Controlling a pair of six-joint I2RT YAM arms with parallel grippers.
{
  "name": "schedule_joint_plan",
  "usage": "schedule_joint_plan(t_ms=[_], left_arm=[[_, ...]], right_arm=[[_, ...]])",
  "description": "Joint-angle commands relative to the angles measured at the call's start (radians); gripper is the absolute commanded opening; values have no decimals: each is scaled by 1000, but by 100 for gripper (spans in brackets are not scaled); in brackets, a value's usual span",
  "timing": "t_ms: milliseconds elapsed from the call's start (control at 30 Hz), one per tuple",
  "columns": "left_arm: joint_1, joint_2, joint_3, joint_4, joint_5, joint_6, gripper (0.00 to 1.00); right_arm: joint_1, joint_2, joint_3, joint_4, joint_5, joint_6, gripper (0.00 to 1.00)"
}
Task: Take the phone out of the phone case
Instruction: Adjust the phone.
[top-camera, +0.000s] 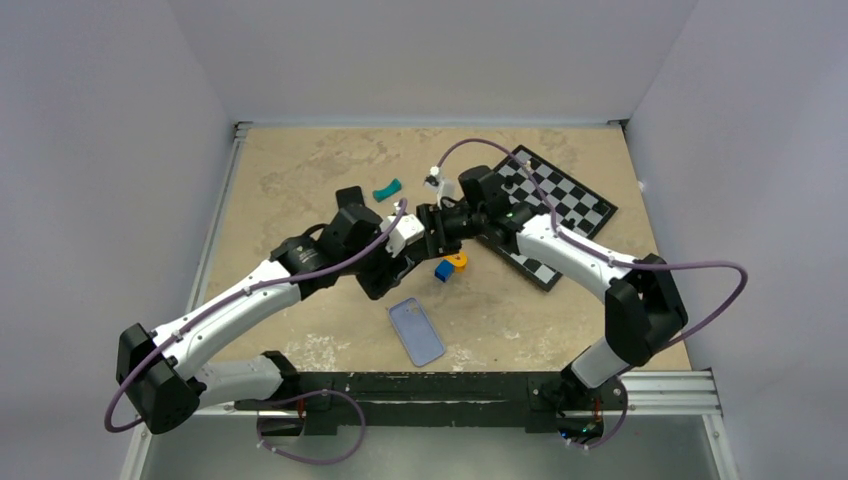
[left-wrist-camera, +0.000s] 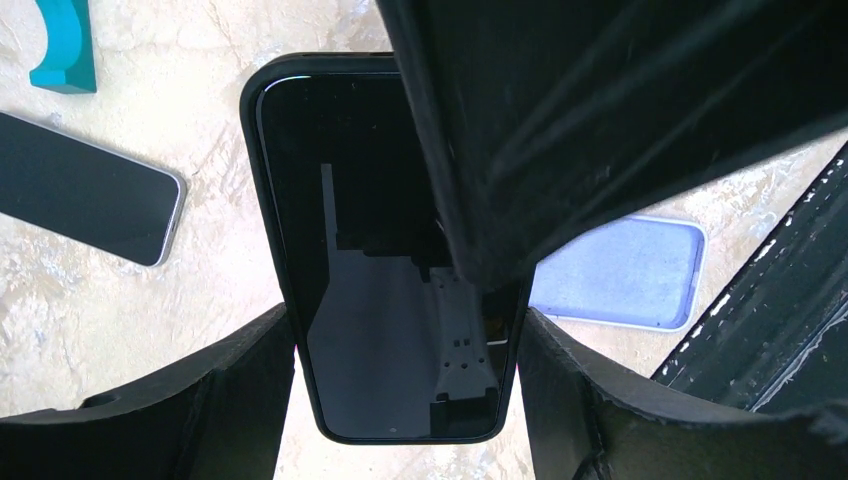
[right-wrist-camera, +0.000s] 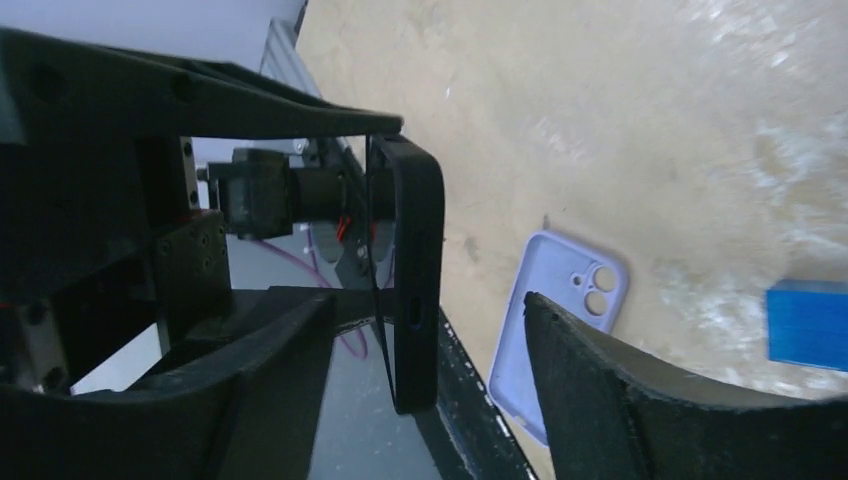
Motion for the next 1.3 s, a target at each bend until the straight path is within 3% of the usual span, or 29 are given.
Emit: schedule_joint_plan(t_ms=[0, 100, 167, 300, 400, 433, 600, 667, 733, 833, 900, 1033, 1133, 1267], left_arm=[[-13, -12, 16, 63, 18, 35, 0], [-14, -15, 21, 60, 27, 14, 0], [-13, -18, 26, 58, 59, -2, 0], [-15, -48, 15, 80, 91, -19, 0], [-14, -71, -1, 104, 75, -44, 0], [-15, -79, -3, 112, 57, -62, 11], [-12, -116, 47, 99, -81, -248, 87], [-12, -118, 151, -4, -130, -357, 98], [-12, -137, 222, -54, -153, -459, 100], [-10, -189, 257, -73, -226, -602, 100], [-5, -228, 240, -76, -289, -699, 100], [20, -308, 138, -8, -265, -852, 100], [28, -377, 3, 192, -186, -961, 100], [29, -466, -214, 525, -97, -1043, 88]], right_arm=[[25, 23, -43, 128, -102, 19, 66], [25, 23, -77, 207, -145, 58, 48], [25, 12, -104, 281, -175, 102, 29], [22, -20, -163, 424, -167, 177, 1], [21, -42, -198, 476, -126, 211, 0], [21, -55, -214, 508, -111, 234, 0], [-11, -173, -392, 814, -30, 471, 0], [-40, -214, -489, 1027, -36, 600, 0], [-57, -241, -540, 1128, -33, 660, 0], [-65, -281, -556, 1117, -7, 661, 0], [-70, -317, -589, 1148, 32, 688, 0], [-89, -420, -654, 1199, 115, 744, 0], [-89, -492, -686, 1199, 178, 748, 0], [-89, -551, -722, 1247, 243, 782, 0]])
